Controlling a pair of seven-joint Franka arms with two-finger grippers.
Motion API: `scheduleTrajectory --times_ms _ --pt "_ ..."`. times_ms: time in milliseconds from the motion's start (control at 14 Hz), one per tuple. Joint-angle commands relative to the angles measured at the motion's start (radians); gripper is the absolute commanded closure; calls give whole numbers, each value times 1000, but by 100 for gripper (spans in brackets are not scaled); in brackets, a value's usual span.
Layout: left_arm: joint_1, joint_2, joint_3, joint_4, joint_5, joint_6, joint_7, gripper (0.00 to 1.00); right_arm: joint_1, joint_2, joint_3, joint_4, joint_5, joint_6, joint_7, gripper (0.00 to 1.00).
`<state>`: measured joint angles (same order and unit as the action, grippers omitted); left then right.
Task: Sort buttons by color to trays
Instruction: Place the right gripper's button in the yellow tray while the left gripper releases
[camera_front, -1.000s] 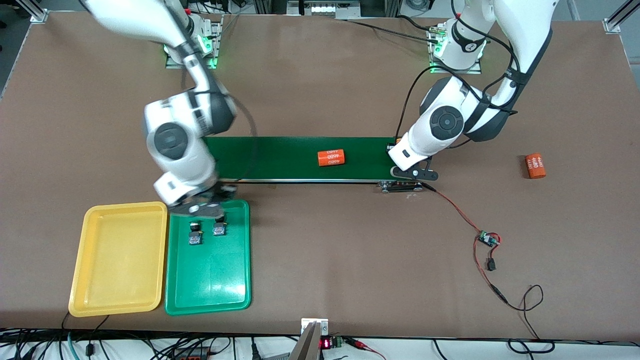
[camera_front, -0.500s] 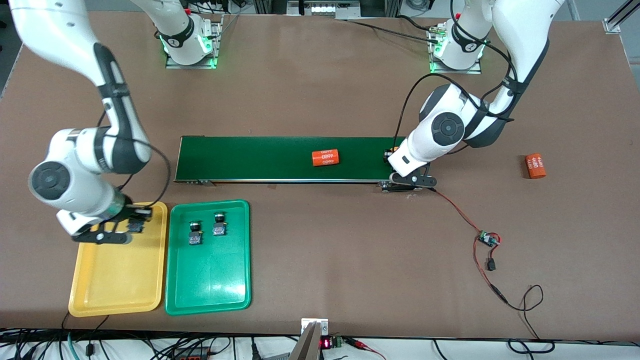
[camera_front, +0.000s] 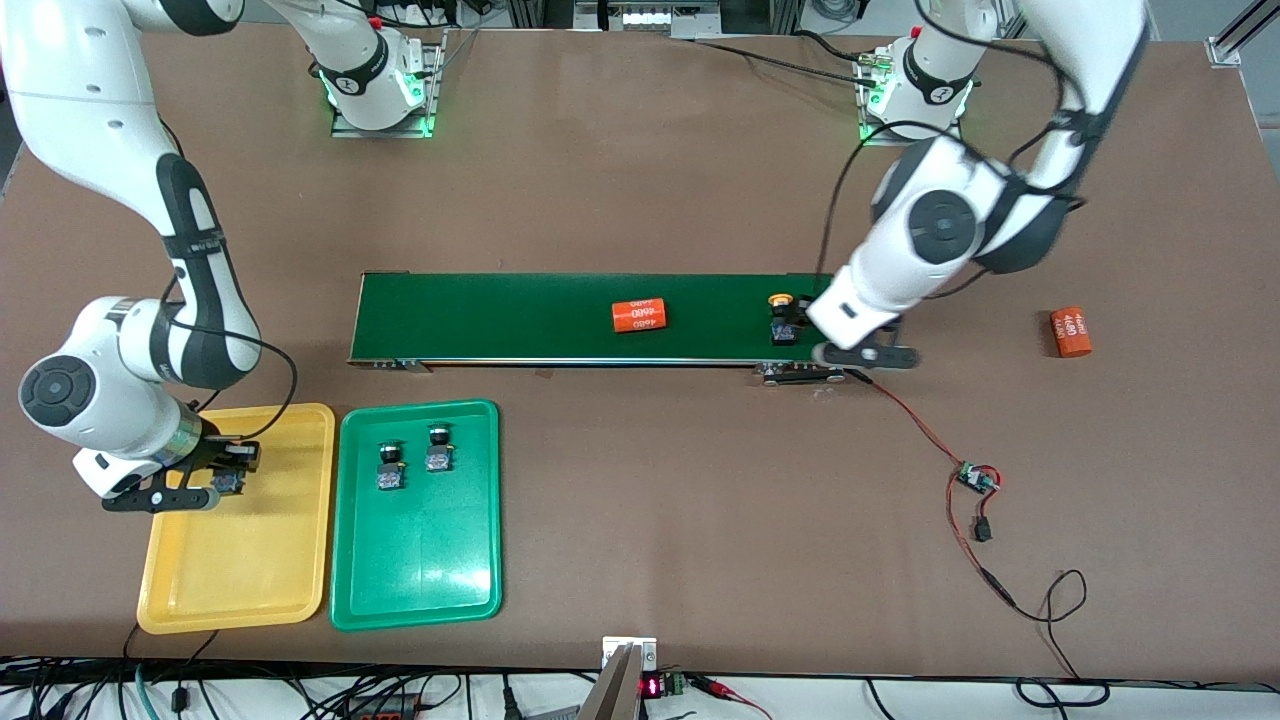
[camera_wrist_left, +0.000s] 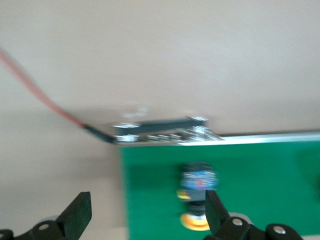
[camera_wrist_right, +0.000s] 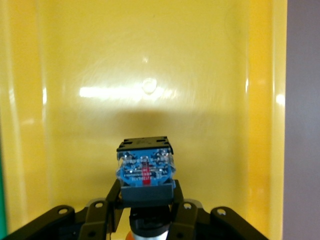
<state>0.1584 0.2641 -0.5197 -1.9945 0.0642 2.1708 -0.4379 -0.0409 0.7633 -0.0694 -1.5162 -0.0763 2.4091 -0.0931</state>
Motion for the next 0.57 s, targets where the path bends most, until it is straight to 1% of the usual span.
scheduleTrajectory --times_ms 0,143,214,286,357,429,500 --pt "197 -22 -3 -41 -1 -23 13 0 -33 69 19 34 -7 85 -63 91" --pt "327 -8 -3 -44 -1 -34 39 0 -33 82 19 34 -7 111 -65 89" --pt "390 -6 0 -44 -3 -39 79 0 -33 83 19 34 -7 113 -65 77" --pt "447 1 1 -46 -3 -46 137 0 -33 83 19 34 -7 113 -68 60" --pt "490 12 6 -46 -1 -48 184 0 -33 83 19 34 -7 113 -68 36" --pt "537 35 15 -46 6 -49 229 0 -33 82 19 34 -5 113 -68 20" --pt "602 59 15 -40 55 -46 269 0 -30 77 19 34 -7 111 -68 11"
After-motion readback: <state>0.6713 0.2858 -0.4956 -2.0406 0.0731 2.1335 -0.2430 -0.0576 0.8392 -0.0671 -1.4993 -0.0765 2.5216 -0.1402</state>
